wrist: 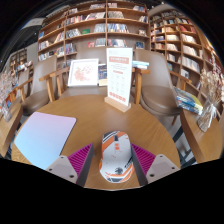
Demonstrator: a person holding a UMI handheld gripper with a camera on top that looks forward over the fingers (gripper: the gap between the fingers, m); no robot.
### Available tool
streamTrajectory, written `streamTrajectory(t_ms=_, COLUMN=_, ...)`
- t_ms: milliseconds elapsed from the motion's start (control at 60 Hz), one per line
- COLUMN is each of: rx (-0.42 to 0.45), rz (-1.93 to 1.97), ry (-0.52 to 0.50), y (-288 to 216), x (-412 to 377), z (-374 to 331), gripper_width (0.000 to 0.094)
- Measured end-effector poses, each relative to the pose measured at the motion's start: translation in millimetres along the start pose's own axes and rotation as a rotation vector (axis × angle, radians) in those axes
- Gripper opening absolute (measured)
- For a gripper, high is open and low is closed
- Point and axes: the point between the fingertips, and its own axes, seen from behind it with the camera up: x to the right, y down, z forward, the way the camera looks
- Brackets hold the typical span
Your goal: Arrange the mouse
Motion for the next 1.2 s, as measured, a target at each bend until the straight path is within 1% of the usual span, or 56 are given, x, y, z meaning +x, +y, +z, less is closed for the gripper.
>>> streamTrajectory(t_ms=50, rx=0.003, rz=0.001, ry=0.011, y=-1.3, x=2.2, z=1.5, gripper_width=0.0587)
streamTrajectory(t_ms=67, rx=0.002, rz=-0.002, ry=0.013, y=-1.2, x=3.5, z=1.5, gripper_width=0.0473)
streamTrajectory(t_ms=100, rx=-0.004, rz=0.003, ry=0.012, y=-0.3, x=3.4, z=1.6, gripper_width=0.0468)
streamTrajectory(t_ms=117, rx=-0.007, rz=0.003, ry=0.014, y=-0.5, x=3.9, z=1.3, gripper_width=0.0449)
streamTrajectory(t_ms=200, rx=-0.025, rz=0.007, ry=0.036, y=-3.7, x=5.1, z=-3.7, gripper_width=0.044)
streamTrajectory(t_ms=267, rx=0.003, rz=0.028, ry=0.027, y=-19.2, x=-4.0, z=-13.7, gripper_width=0.044)
streamTrajectory(t_ms=367, rx=0.028, rz=0.021, ry=-0.023, y=-46.0, x=-35.9, z=-31.7, gripper_width=0.0439)
streamTrajectory(t_ms=467, rx=0.055, rz=-0.003, ry=-0.079, y=-71.1, x=-86.7, z=-43.4, gripper_width=0.0439)
streamTrajectory(t_ms=533, rx=0.068, rz=-0.024, ry=-0.098, y=-80.9, x=-120.7, z=-43.4, gripper_width=0.0441)
streamTrajectory(t_ms=683, rx=0.025, rz=-0.027, ry=-0.156, y=-72.1, x=-201.5, z=-22.8, gripper_width=0.0436)
streamTrajectory(t_ms=800, rx=0.005, rz=-0.053, ry=-0.154, y=-51.5, x=-239.2, z=0.0, gripper_width=0.044)
streamTrajectory(t_ms=883, rx=-0.029, rz=-0.066, ry=-0.136, y=-32.0, x=-247.4, z=12.8, gripper_width=0.0437)
streamTrajectory(t_ms=950, rx=-0.045, rz=-0.062, ry=-0.119, y=-23.6, x=-253.4, z=16.8, gripper_width=0.0448)
streamTrajectory(t_ms=983, rx=-0.033, rz=-0.067, ry=-0.111, y=-25.0, x=-253.9, z=16.8, gripper_width=0.046)
streamTrajectory(t_ms=1067, rx=-0.045, rz=-0.083, ry=-0.095, y=-22.1, x=-252.5, z=15.9, gripper_width=0.0519)
streamTrajectory(t_ms=1083, rx=-0.045, rz=-0.08, ry=-0.093, y=-22.9, x=-252.5, z=14.9, gripper_width=0.0542)
streamTrajectory(t_ms=1100, rx=-0.041, rz=-0.075, ry=-0.091, y=-24.4, x=-252.1, z=13.2, gripper_width=0.0589)
streamTrajectory(t_ms=1150, rx=-0.016, rz=-0.062, ry=-0.077, y=-33.5, x=-247.9, z=5.5, gripper_width=0.0815)
streamTrajectory(t_ms=1167, rx=0.002, rz=-0.059, ry=-0.071, y=-34.7, x=-244.0, z=-2.8, gripper_width=0.0867)
streamTrajectory(t_ms=1200, rx=0.029, rz=-0.052, ry=-0.064, y=-41.3, x=-238.6, z=-14.1, gripper_width=0.0823)
